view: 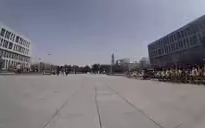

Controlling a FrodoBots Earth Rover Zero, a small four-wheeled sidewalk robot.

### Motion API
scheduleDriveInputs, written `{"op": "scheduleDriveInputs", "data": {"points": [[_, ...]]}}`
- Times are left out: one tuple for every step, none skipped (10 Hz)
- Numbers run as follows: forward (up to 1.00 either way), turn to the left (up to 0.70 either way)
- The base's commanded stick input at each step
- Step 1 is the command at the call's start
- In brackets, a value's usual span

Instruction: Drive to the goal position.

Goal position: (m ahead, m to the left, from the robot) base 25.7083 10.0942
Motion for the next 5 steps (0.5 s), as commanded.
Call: {"op": "scheduleDriveInputs", "data": {"points": [[1.00, 0.25], [1.00, 0.37], [1.00, 0.40], [1.00, 0.40], [1.00, 0.27]]}}
